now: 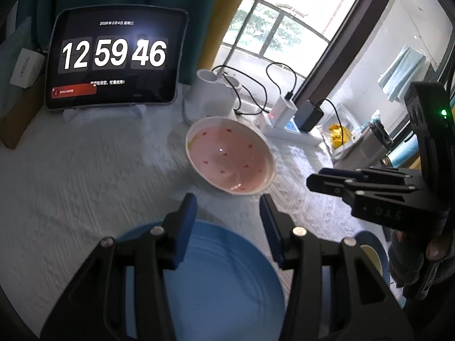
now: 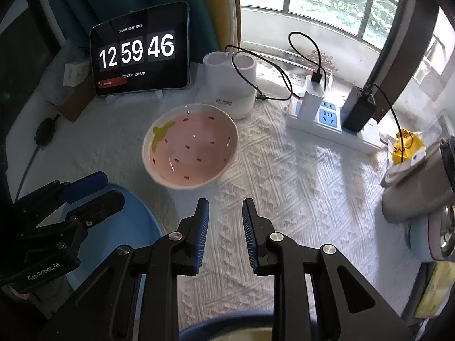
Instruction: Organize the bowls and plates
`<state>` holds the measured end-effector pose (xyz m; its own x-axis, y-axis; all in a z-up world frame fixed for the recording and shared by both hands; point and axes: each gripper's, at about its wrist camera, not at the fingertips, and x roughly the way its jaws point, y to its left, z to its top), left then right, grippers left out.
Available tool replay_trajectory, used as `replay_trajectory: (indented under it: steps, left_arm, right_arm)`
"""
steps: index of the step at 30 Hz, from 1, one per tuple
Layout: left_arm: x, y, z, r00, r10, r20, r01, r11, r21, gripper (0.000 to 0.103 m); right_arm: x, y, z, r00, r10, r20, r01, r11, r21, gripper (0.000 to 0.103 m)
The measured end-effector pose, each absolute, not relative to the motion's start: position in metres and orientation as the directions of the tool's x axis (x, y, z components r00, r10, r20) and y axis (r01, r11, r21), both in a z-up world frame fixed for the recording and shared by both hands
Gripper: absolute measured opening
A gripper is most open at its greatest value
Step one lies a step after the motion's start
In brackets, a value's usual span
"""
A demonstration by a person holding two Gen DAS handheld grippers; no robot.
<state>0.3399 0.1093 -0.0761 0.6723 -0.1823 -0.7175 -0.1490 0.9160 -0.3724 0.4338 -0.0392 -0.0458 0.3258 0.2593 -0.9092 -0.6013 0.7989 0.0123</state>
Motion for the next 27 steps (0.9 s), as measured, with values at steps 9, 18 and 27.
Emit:
replay_trajectory:
  steps: [9, 18, 27]
  left_arm:
    - [0.360, 0.123, -0.088, 0.658, -0.164, -0.735, -0.188, 0.909, -0.371, 0.047]
    - [0.377, 0.132, -0.098, 0.645, -0.168, -0.745, -0.210, 0.899, -0.384, 0.047]
    - [0.391, 0.135, -0.106, 0.635, -0.174, -0.753, -0.219, 0.894, -0.391, 0.047]
  right_arm:
    - [0.460, -0.025, -0.060, 0.314, 0.258, -0.914, -0.595, 0.804, 0.023, 0.026]
    - [0.487, -0.015, -0.075, 0.290, 0.267, -0.919, -0.582, 0.812, 0.053, 0.026]
    - [0.508, -0.006, -0.098, 0.251, 0.244, -0.937, -0.572, 0.818, 0.060, 0.026]
